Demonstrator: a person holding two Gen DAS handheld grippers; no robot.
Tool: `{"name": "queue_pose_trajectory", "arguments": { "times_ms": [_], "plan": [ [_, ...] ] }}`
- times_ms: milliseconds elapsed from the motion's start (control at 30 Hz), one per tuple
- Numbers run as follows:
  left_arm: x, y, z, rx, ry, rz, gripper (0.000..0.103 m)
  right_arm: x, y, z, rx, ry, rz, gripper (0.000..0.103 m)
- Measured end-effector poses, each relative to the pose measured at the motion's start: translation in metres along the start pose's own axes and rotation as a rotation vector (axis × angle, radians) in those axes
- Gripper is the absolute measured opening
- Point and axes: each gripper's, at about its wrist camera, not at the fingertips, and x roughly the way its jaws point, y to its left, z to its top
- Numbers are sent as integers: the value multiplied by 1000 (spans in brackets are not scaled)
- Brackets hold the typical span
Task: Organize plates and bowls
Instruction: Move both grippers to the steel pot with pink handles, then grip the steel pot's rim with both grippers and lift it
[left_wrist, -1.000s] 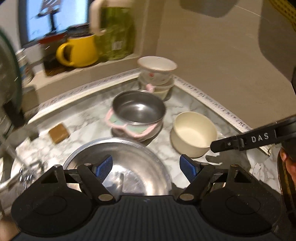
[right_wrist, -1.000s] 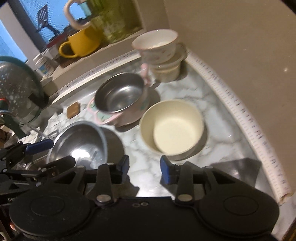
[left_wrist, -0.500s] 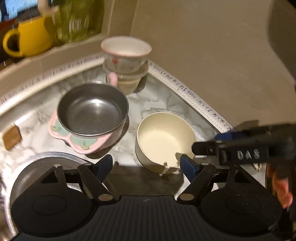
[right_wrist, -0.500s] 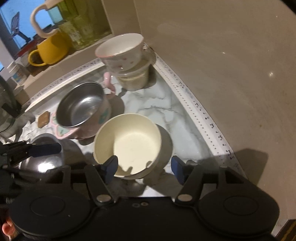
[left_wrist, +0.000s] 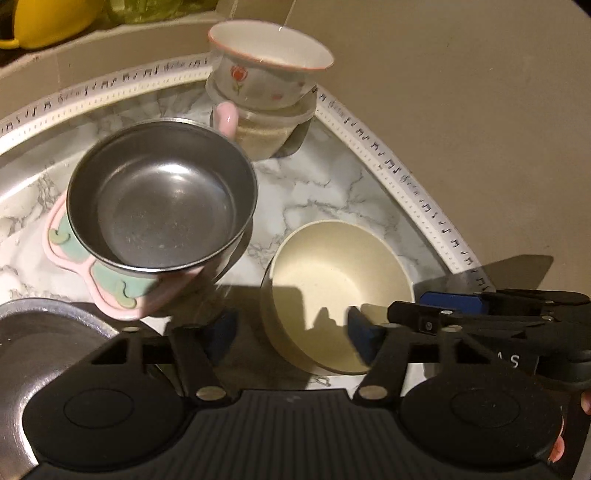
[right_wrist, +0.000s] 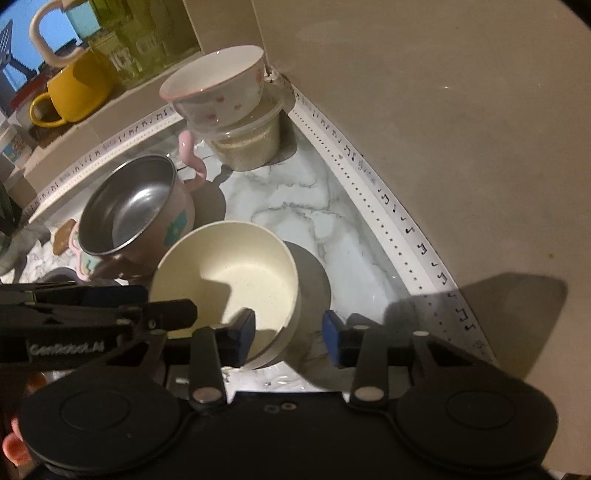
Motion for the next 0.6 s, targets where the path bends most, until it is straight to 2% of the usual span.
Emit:
{"name": "queue_pose_trajectory", "arguments": {
  "times_ms": [67,367,533,600],
  "plan": [
    [3,1,1,-4,5,4,57,3,1,0,-7,5,-1,34],
    [2,-1,-1,24,8,7,54,4,0,3,-24,8,-29,32],
    [-10,4,1,30,7,18,53,-3,0,5,-39,-9,-36,32],
    [-20,5,5,38,-3,-1,53,-8,2,10,-43,-27,-28,32]
  ]
}}
